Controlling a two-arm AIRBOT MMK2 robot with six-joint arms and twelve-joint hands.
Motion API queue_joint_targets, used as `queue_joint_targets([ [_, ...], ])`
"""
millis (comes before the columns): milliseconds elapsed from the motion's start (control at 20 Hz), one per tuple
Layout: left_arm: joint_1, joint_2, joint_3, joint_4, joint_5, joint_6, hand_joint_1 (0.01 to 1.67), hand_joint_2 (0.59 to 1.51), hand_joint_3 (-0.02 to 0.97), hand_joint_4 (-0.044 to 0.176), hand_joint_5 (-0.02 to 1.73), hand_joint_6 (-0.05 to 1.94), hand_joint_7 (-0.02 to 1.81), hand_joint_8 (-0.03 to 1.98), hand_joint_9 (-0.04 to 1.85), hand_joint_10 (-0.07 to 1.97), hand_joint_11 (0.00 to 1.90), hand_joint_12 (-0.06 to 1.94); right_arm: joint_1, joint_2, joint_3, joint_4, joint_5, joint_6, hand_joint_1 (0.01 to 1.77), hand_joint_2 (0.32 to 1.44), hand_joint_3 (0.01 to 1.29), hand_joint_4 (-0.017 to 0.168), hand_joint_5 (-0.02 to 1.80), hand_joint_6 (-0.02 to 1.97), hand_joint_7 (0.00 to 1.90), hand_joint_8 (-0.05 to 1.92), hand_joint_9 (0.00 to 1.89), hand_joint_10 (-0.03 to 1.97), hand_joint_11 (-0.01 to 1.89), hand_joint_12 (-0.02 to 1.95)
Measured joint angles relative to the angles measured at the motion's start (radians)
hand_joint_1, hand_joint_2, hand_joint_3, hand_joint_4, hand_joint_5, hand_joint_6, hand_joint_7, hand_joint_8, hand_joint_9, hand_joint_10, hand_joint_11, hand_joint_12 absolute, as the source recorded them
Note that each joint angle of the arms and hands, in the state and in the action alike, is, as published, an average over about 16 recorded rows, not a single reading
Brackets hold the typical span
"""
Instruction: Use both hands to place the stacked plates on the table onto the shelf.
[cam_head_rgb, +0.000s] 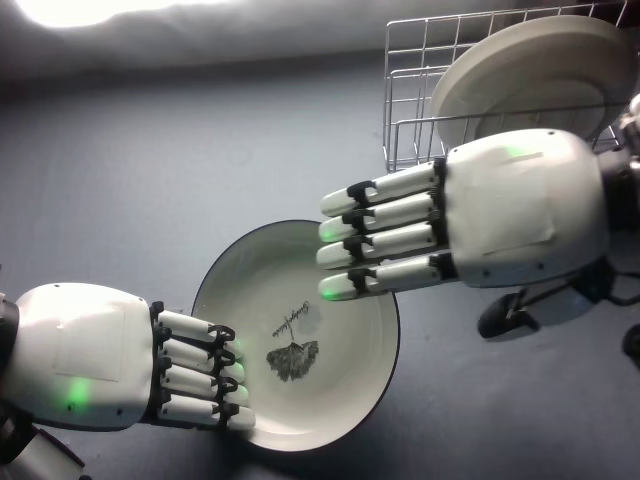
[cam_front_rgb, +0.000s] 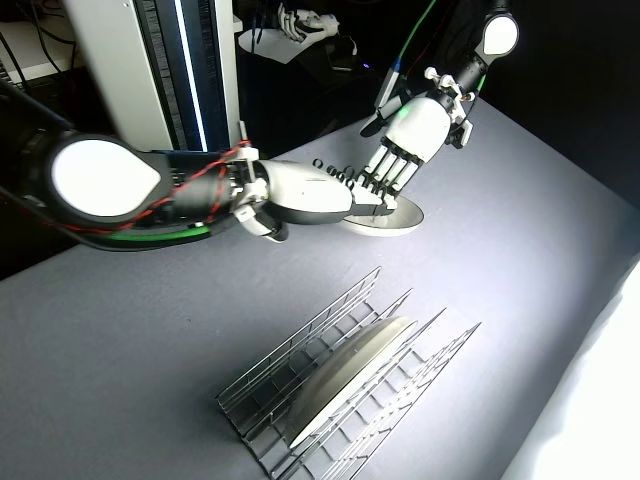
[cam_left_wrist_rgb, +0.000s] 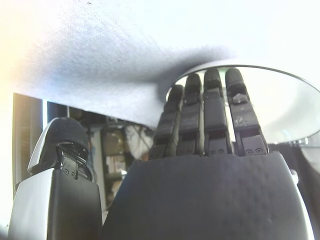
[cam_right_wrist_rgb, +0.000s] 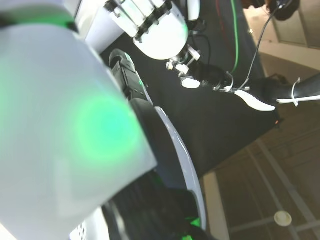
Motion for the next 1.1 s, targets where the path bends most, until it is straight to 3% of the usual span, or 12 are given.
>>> queue_joint_targets([
  [600,-0.006,0.0,-0.004,0.001,-0.002,0.0,0.01,1.161,0.016,-0.011,0.13,-0.03,0.2,0.0,0.18,0.01,0.02,0.37,-0.023,-0.147,0.077,-0.008,-0.077,-0.02,0.86,1.03,0.01,0.005,0.03,0.01,0.01,0.01,0.02,0.03,0.01,0.0],
  [1100,-0.01,0.0,-0.004,-0.002,-0.008,-0.001,0.01,1.161,0.016,-0.011,0.13,-0.03,0.21,0.0,0.19,0.01,0.02,0.39,-0.016,-0.251,0.169,-0.02,-0.098,-0.045,0.95,1.07,0.01,0.007,0.15,0.01,0.08,0.01,0.08,0.03,0.01,0.23],
])
